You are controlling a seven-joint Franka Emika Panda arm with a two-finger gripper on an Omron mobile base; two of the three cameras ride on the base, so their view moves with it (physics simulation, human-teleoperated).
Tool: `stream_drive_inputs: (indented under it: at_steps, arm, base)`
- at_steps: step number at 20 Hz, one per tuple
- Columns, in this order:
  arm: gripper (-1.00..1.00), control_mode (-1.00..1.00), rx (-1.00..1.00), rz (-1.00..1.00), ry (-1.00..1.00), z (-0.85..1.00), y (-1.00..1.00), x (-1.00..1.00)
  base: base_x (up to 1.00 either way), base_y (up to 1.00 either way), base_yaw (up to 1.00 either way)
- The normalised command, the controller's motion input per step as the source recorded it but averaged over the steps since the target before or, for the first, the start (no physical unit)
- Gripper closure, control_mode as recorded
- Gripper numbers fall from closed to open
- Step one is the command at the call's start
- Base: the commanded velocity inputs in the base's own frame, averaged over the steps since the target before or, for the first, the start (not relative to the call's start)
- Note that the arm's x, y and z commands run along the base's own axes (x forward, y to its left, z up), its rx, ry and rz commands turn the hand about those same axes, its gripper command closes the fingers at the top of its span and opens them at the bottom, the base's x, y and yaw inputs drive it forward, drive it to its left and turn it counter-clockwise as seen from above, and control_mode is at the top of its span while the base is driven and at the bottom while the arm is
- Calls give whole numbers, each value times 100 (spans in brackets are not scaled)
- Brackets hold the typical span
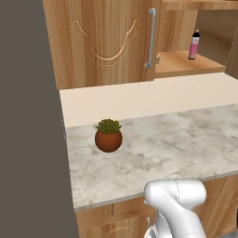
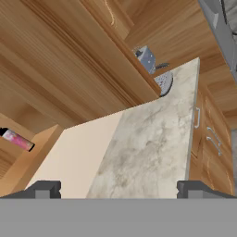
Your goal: Pick the candle and candle from the dining table and place them in the open cabinet. Close the cabinet after placing the objects.
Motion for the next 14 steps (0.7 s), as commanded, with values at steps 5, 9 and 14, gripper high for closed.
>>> stream_drive_inputs:
  at_steps: [5, 9, 14]
  arm:
    - [-100, -100, 3, -16, 0, 1, -18, -2]
    - [-100, -100, 5, -17, -21, -2, -35, -7]
    - [-100, -100, 6, -10, -24, -7, -40, -1]
  base:
    - [0, 0, 0]
    - [0, 0, 0]
    - [0, 0, 0]
